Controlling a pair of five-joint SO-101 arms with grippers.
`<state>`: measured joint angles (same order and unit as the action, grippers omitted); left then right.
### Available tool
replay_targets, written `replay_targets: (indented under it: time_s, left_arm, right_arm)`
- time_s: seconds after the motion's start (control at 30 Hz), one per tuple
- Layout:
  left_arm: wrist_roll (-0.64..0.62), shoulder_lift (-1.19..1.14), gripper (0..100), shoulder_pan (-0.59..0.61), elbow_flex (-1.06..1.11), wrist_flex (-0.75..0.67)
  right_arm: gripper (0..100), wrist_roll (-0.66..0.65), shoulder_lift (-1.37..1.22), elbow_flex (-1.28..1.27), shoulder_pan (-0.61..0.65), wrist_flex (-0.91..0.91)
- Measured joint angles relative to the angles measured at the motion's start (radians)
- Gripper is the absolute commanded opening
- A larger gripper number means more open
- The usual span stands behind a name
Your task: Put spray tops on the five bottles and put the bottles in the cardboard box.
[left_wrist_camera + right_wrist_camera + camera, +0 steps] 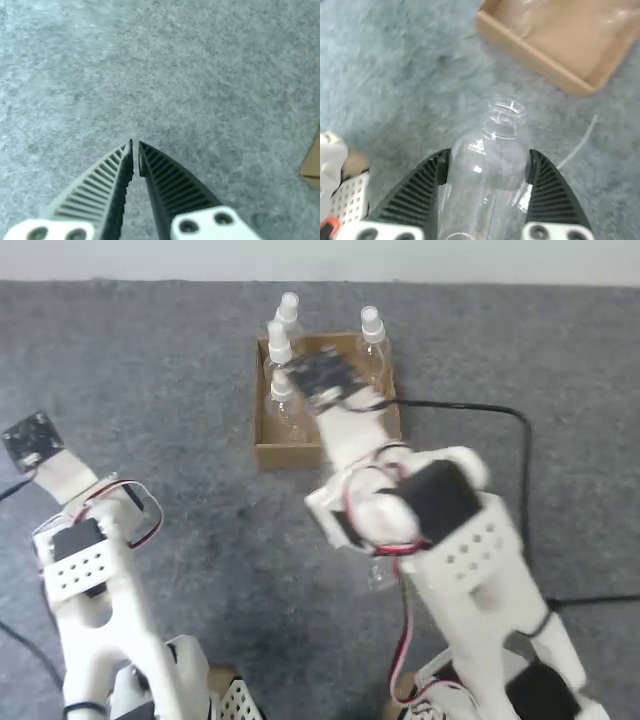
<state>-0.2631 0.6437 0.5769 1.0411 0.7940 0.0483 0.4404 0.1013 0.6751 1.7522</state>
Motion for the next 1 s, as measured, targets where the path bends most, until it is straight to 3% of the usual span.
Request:
replay_targets:
  time_s: [0.37, 0.57, 1.0]
  left_arm:
    - [0.018, 0.0, 1, -0.086, 0.008, 0.0]
    - [0.058, 0.0, 1, -0.17, 0.026, 0.0]
    - [0.06, 0.0, 1, -0.434, -0.021, 0.121]
  right_arm:
    - [10.3, 0.0, 0.172, 0.0, -0.348, 0.0]
    - [2.9, 0.0, 0.233, -0.014, -0.459, -0.006]
    - [5.8, 0.0, 0.568, -0.408, -0.615, -0.287]
